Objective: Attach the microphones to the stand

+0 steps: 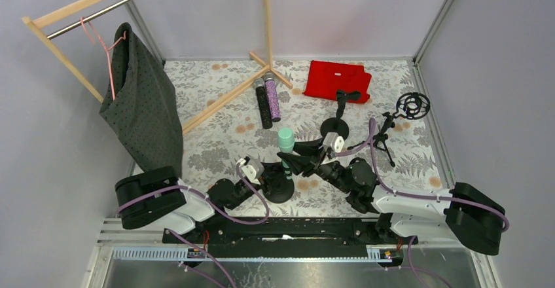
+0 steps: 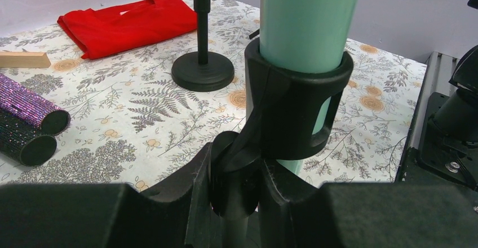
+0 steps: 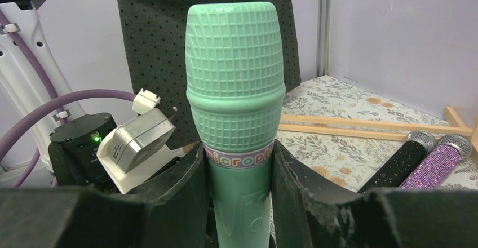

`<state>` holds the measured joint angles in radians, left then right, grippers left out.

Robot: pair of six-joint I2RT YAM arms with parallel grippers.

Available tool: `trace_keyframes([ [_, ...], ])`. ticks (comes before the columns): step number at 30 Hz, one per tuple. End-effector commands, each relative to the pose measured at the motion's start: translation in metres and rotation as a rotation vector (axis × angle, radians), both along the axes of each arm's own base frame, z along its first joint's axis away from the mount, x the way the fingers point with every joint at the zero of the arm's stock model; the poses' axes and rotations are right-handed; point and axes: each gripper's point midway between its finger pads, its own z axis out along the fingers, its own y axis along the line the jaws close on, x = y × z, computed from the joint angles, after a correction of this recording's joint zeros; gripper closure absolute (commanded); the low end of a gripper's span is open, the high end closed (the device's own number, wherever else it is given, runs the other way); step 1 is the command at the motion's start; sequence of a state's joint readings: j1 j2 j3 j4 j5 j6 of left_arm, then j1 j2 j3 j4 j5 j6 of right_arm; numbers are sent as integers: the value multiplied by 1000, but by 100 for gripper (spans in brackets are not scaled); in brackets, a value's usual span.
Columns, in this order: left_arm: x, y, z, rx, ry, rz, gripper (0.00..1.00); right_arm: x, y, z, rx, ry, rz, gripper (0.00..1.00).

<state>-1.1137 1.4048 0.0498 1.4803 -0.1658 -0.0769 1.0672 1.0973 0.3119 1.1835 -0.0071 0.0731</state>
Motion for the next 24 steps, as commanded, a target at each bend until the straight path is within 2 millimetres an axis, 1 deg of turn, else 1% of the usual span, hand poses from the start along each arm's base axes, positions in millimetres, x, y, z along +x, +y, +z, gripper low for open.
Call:
trace_keyframes([
  [1, 10, 15, -16, 13, 51, 85, 100, -45, -22, -193, -544, 377, 106, 100],
  [4, 10, 15, -16, 15, 50, 86, 100, -46, -20, -193, -549, 376, 111, 100],
  [7, 11, 14, -17, 17, 52, 88, 100, -43, -18, -184, -527, 354, 107, 100],
  [9, 10, 14, -17, 19, 53, 86, 100, -39, -16, -173, -508, 330, 92, 100],
  [12, 11, 12, -18, 23, 52, 83, 99, -30, -10, -147, -476, 279, 71, 100],
  [15, 11, 9, -19, 35, 55, 79, 87, -21, -2, -116, -449, 213, 54, 100],
  [18, 13, 8, -21, 43, 65, 88, 75, -16, 2, -95, -431, 168, 43, 100],
  [21, 14, 8, -23, 53, 72, 88, 65, -15, 3, -88, -425, 147, 41, 100],
  [22, 14, 8, -24, 58, 76, 89, 63, -11, 2, -88, -426, 146, 19, 100],
  [24, 13, 7, -28, 76, 87, 86, 58, -10, 1, -90, -424, 149, 12, 100],
])
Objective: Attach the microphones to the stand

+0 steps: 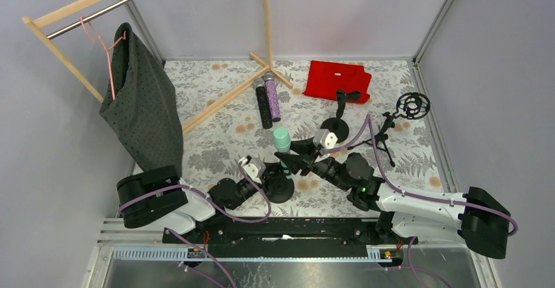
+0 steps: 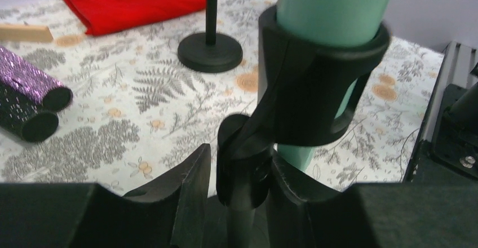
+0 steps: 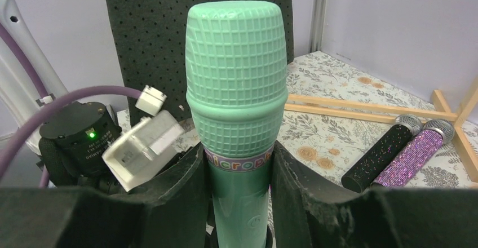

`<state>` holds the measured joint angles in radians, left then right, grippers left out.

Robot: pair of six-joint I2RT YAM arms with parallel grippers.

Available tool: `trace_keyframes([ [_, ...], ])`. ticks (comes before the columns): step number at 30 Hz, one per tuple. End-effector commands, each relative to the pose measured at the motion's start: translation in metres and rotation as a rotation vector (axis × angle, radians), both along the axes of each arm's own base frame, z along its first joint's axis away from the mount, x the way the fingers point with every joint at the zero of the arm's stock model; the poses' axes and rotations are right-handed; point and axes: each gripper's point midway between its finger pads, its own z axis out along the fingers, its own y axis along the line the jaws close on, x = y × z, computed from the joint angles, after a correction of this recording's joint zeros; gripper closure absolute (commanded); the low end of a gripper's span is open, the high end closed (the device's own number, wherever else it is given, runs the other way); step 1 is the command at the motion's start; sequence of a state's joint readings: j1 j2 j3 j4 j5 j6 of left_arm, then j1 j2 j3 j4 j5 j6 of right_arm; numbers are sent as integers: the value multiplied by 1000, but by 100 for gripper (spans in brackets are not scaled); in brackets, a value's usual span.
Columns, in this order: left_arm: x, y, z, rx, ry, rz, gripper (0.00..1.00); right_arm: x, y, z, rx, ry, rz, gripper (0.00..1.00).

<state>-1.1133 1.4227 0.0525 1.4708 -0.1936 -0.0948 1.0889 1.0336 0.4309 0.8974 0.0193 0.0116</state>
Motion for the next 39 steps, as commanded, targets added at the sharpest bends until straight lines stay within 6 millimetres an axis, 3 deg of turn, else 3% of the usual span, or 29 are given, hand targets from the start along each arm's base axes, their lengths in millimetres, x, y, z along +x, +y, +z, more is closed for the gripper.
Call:
trace_keyframes([
  [1, 9, 5, -22, 73, 64, 57, 52, -13, -6, -97, -301, 152, 22, 100],
  [2, 9, 4, -24, 86, 72, 53, 44, -13, -6, -97, -294, 153, 20, 100],
  [4, 8, 4, -26, 99, 85, 52, 41, -13, -7, -96, -279, 152, 17, 100],
  [11, 8, 11, -19, 87, 71, 70, 44, -14, -8, -95, -277, 144, 20, 100],
  [17, 10, 8, -17, 95, 56, 69, 65, -17, -10, -104, -291, 155, 32, 100],
  [21, 10, -1, -16, 91, 51, 43, 100, -19, -15, -114, -307, 163, 29, 100],
  [31, 7, 4, -23, 82, 68, 42, 100, -28, -25, -156, -387, 228, 43, 100],
  [39, 6, 4, -24, 83, 73, 38, 100, -30, -27, -172, -434, 272, 41, 100],
])
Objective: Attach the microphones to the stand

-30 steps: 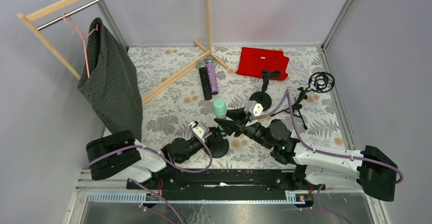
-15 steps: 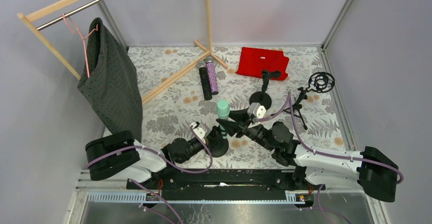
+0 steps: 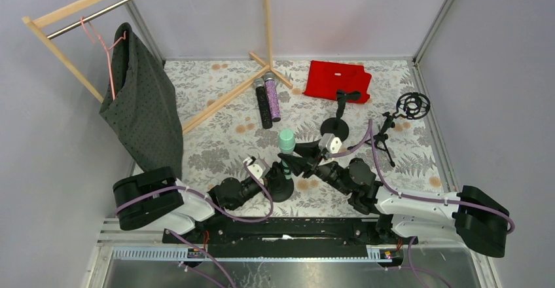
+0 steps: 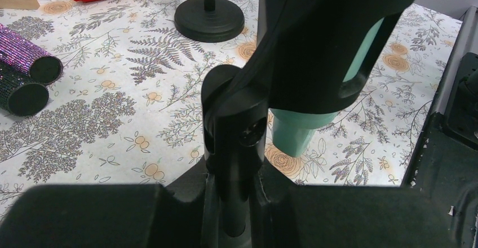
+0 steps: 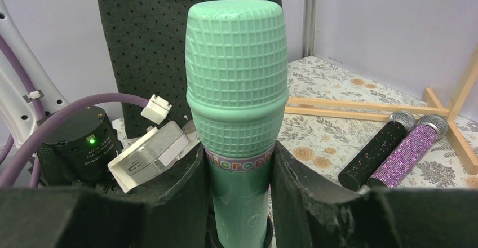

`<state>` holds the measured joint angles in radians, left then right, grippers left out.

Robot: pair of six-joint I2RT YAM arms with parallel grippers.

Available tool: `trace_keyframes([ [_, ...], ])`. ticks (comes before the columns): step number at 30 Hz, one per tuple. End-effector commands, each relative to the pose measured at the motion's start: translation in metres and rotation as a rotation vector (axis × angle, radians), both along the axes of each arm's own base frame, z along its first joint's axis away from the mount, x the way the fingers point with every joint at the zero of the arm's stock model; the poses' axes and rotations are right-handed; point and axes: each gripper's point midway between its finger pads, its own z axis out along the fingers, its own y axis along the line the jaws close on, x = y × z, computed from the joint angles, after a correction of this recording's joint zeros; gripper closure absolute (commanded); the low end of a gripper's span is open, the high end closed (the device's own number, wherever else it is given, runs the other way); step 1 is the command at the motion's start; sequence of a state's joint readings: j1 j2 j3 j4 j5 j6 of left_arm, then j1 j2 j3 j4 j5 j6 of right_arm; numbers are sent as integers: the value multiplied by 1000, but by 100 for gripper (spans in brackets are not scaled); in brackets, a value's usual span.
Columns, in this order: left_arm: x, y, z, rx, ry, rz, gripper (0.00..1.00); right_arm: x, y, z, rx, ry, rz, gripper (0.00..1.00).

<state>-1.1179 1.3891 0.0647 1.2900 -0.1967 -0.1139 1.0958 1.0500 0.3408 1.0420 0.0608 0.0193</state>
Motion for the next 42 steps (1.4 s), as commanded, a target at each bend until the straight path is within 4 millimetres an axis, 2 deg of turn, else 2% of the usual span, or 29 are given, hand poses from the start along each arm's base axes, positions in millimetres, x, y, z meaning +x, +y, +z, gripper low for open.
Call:
trace_keyframes([
  [1, 9, 2, 5, -25, -3, 41, 100, -31, -19, -162, -477, 288, 77, 100],
  [9, 9, 6, 5, -26, -6, 54, 100, -41, -23, -173, -487, 331, 107, 100],
  [42, 11, 12, 14, -69, -24, 79, 100, -50, -34, -200, -581, 458, 101, 100],
])
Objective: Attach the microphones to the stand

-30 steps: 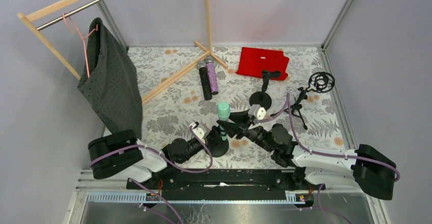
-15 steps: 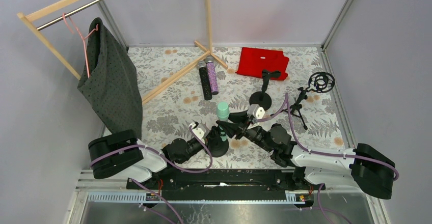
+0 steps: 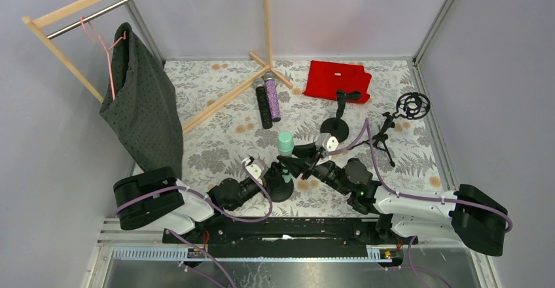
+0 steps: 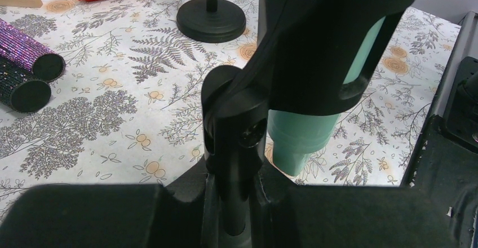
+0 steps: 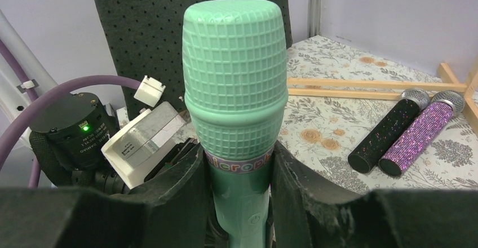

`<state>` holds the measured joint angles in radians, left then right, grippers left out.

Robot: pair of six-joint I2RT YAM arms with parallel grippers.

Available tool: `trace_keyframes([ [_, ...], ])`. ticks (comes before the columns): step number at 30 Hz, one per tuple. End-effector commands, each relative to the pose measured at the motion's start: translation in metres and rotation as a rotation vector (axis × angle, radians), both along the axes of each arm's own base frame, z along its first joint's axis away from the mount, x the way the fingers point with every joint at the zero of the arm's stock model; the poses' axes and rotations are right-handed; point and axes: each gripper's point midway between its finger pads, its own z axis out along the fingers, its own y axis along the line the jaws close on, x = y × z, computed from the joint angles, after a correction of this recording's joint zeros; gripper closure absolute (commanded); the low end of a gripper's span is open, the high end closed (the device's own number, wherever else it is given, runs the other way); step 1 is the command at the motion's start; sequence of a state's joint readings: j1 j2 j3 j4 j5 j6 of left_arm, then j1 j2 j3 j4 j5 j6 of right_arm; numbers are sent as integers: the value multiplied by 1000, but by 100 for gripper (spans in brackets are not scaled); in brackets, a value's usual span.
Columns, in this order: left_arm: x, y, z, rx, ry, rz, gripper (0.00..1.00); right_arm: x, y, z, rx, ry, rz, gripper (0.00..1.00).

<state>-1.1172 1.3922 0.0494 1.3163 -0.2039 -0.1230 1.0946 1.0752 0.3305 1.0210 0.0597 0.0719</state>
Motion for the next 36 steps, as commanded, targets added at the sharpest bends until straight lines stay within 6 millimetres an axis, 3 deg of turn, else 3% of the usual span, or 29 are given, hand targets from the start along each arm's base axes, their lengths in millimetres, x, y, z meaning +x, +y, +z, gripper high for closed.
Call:
trace_keyframes([
  [1, 11, 9, 14, -55, -27, 69, 100, -50, -37, -183, -560, 390, 108, 100],
  [36, 11, 10, 14, -54, -29, 71, 100, -57, -44, -193, -606, 438, 115, 100],
])
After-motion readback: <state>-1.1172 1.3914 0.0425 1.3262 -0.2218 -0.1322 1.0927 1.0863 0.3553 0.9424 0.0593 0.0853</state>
